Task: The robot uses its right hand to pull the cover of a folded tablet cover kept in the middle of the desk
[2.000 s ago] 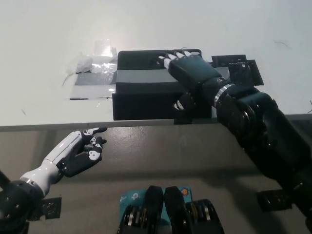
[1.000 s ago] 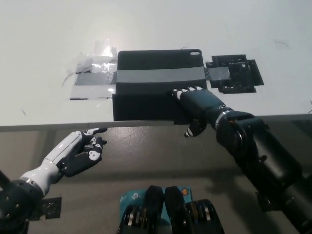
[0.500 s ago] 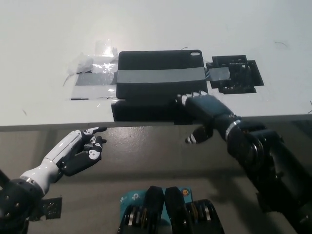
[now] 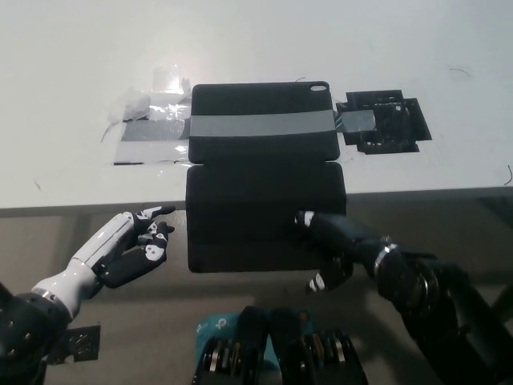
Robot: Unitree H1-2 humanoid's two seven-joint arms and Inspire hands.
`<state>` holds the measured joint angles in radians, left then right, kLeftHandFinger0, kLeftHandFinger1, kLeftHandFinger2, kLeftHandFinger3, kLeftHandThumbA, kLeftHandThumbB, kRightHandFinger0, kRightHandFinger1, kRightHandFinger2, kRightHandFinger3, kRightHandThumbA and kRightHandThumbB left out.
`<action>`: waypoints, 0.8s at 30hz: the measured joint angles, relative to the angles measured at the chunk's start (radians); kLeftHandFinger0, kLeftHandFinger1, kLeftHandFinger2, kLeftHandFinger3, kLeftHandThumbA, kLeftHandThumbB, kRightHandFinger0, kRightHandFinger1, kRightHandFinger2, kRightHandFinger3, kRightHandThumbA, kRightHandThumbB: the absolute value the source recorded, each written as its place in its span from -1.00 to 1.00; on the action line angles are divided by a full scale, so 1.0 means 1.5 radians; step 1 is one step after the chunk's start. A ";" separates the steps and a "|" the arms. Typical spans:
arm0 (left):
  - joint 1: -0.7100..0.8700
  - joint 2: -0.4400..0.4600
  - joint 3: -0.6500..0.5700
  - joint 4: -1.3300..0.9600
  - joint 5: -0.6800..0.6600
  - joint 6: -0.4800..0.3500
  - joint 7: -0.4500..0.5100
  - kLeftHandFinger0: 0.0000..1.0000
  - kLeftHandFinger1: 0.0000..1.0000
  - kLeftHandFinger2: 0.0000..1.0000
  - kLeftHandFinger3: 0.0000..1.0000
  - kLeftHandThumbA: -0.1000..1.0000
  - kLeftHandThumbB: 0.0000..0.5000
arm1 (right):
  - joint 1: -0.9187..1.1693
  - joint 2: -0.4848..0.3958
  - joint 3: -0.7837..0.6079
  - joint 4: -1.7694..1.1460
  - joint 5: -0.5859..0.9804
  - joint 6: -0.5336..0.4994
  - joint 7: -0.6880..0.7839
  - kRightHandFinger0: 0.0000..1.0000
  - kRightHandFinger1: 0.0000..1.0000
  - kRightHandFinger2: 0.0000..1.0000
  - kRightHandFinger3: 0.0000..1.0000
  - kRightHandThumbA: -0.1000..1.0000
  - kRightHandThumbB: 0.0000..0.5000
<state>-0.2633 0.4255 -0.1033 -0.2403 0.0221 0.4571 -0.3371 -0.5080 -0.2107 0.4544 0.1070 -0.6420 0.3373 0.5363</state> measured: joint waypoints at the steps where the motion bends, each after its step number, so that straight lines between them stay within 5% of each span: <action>1: 0.000 0.000 0.000 0.000 0.000 0.000 0.000 0.58 0.69 0.93 1.00 1.00 -0.70 | 0.007 0.001 -0.003 -0.004 0.003 0.001 0.000 0.16 0.23 0.45 0.84 1.00 0.50; 3: 0.000 0.000 0.001 0.000 0.000 0.000 0.000 0.58 0.69 0.93 1.00 1.00 -0.71 | 0.032 0.000 -0.019 -0.026 0.011 0.003 0.000 0.02 0.09 0.36 0.81 1.00 0.43; 4: 0.000 0.000 0.001 0.000 0.000 0.000 0.000 0.58 0.69 0.93 1.00 1.00 -0.70 | 0.044 0.000 -0.026 -0.045 0.016 0.005 0.000 -0.21 -0.11 0.20 0.72 1.00 0.31; 9: 0.000 0.001 0.001 -0.001 0.000 0.000 0.000 0.57 0.69 0.93 1.00 1.00 -0.62 | 0.087 -0.010 -0.082 -0.147 0.056 0.014 0.003 0.25 0.17 0.39 0.84 1.00 -0.20; 10: 0.000 0.001 0.001 -0.001 0.000 0.000 0.000 0.57 0.69 0.94 1.00 1.00 -0.65 | 0.088 -0.011 -0.086 -0.157 0.060 0.015 0.004 0.33 0.20 0.36 0.85 0.87 -0.34; 14: 0.001 0.001 0.001 0.001 0.000 0.000 0.000 0.55 0.68 0.94 1.00 1.00 -0.65 | 0.094 -0.019 -0.175 -0.252 0.121 0.034 0.008 0.31 0.35 0.56 1.00 0.94 -0.47; 19: 0.005 0.001 0.000 0.003 0.000 0.000 0.000 0.54 0.67 0.92 1.00 1.00 -0.57 | 0.094 -0.020 -0.272 -0.296 0.185 0.048 0.009 0.27 0.40 0.63 1.00 1.00 -0.28; 24: 0.007 0.001 0.000 0.003 0.000 0.000 0.000 0.54 0.68 0.92 1.00 1.00 -0.56 | 0.098 -0.003 -0.379 -0.278 0.247 0.046 -0.009 0.34 0.43 0.59 1.00 0.76 -0.74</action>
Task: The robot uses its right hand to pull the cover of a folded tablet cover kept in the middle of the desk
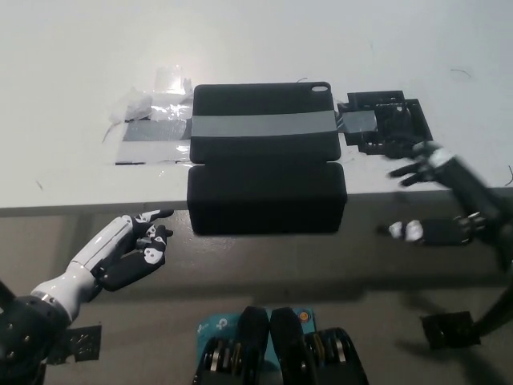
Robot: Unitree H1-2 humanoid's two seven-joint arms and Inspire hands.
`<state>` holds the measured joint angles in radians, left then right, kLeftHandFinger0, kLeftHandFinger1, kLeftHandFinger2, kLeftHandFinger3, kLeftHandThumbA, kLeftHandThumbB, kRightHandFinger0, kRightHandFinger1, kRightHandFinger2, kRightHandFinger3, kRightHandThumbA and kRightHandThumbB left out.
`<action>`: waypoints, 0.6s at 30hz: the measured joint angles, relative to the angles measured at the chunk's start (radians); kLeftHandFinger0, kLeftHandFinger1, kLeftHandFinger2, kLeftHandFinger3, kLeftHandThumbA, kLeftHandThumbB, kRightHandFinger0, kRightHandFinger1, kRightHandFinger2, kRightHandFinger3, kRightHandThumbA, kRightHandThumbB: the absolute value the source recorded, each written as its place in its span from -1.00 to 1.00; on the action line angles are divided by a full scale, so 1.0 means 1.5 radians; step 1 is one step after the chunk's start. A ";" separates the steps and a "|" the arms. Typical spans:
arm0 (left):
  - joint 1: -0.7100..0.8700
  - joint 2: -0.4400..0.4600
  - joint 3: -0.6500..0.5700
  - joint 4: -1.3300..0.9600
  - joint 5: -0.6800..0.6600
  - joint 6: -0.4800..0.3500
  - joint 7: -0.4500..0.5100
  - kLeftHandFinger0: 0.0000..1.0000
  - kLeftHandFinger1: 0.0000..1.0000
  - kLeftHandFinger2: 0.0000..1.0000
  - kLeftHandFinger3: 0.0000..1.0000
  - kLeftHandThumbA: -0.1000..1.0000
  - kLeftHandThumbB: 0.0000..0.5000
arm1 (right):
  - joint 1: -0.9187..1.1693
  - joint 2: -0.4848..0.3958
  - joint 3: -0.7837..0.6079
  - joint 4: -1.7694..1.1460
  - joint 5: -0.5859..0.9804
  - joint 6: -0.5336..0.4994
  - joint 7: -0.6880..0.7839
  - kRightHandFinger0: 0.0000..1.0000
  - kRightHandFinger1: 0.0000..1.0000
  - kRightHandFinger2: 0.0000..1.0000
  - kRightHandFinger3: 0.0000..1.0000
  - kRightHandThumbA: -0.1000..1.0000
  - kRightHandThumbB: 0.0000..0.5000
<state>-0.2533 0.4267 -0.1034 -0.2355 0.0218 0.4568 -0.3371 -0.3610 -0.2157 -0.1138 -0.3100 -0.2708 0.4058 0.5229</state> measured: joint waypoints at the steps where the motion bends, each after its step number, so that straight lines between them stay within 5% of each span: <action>1: 0.000 0.000 0.000 0.000 0.000 0.000 0.000 0.54 0.68 0.92 1.00 1.00 -0.56 | 0.005 0.009 -0.027 0.023 0.017 -0.004 -0.011 0.35 0.44 0.59 1.00 0.75 -0.78; 3: 0.002 0.000 0.000 0.000 0.000 0.000 0.000 0.50 0.65 0.89 1.00 1.00 -0.55 | 0.019 0.018 -0.053 0.065 0.034 -0.015 -0.029 0.37 0.47 0.68 1.00 0.91 -0.77; 4: 0.003 0.000 0.000 0.000 0.000 0.000 0.000 0.50 0.65 0.89 1.00 1.00 -0.54 | 0.029 0.020 -0.058 0.089 0.038 -0.019 -0.038 0.30 0.41 0.61 1.00 0.93 -0.52; 10: 0.021 0.000 0.000 -0.001 -0.001 0.000 0.000 0.51 0.64 0.90 1.00 1.00 -0.50 | 0.058 0.025 -0.071 0.145 0.057 -0.025 -0.078 0.06 0.21 0.47 1.00 0.86 -0.80; 18: 0.031 -0.001 -0.001 -0.001 0.000 0.000 0.000 0.50 0.61 0.85 1.00 1.00 -0.41 | 0.064 0.024 -0.040 0.146 0.064 -0.047 -0.105 0.06 0.24 0.51 1.00 0.81 -0.88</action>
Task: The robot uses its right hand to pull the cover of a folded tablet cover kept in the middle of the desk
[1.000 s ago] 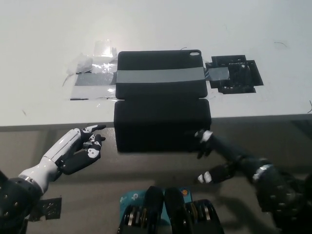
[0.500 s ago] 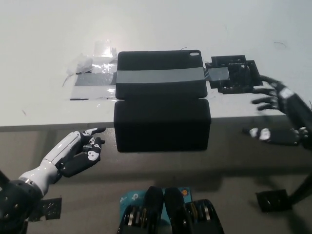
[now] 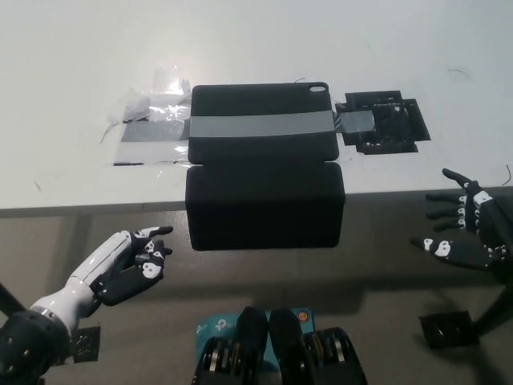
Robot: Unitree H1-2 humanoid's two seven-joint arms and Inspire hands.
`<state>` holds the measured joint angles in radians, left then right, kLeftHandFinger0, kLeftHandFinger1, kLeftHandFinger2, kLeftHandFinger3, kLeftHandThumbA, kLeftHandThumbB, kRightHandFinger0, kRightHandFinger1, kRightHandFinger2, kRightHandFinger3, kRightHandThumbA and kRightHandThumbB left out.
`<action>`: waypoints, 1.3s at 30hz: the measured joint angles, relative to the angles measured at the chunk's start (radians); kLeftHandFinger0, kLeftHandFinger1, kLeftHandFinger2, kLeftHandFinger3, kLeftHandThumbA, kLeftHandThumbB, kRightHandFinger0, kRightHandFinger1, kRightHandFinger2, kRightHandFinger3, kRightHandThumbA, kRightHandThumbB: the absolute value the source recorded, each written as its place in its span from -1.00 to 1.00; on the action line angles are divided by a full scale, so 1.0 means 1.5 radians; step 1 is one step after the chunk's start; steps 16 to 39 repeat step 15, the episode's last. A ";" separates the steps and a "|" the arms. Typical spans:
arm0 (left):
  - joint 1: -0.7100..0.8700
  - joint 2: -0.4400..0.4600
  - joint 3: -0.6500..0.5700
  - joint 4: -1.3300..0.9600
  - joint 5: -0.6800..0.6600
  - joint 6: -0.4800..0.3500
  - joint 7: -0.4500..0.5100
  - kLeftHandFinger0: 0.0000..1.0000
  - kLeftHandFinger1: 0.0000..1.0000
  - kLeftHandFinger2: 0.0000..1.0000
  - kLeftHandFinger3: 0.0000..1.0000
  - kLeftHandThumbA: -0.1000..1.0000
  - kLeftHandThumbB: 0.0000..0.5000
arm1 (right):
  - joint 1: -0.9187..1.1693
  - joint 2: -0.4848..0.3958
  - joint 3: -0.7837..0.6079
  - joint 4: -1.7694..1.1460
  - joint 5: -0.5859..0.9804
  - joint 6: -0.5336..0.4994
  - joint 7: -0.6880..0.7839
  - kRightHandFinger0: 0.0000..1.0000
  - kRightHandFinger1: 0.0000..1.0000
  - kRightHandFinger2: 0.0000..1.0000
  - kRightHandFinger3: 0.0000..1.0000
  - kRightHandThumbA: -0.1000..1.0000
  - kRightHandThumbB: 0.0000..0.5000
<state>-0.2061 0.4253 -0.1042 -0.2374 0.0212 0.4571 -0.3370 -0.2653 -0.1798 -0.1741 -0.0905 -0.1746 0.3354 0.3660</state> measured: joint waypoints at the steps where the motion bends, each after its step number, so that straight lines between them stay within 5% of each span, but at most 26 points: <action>1: 0.001 0.000 0.000 0.000 0.000 0.000 0.000 0.50 0.61 0.85 1.00 1.00 -0.45 | 0.000 -0.001 0.002 0.000 0.001 -0.001 -0.002 0.03 0.21 0.49 1.00 0.81 -0.89; 39: 0.011 0.000 0.000 -0.002 0.000 0.000 0.000 0.50 0.63 0.89 1.00 1.00 -0.45 | 0.011 -0.012 0.029 -0.001 0.012 -0.019 -0.023 0.00 0.18 0.48 1.00 0.74 -0.87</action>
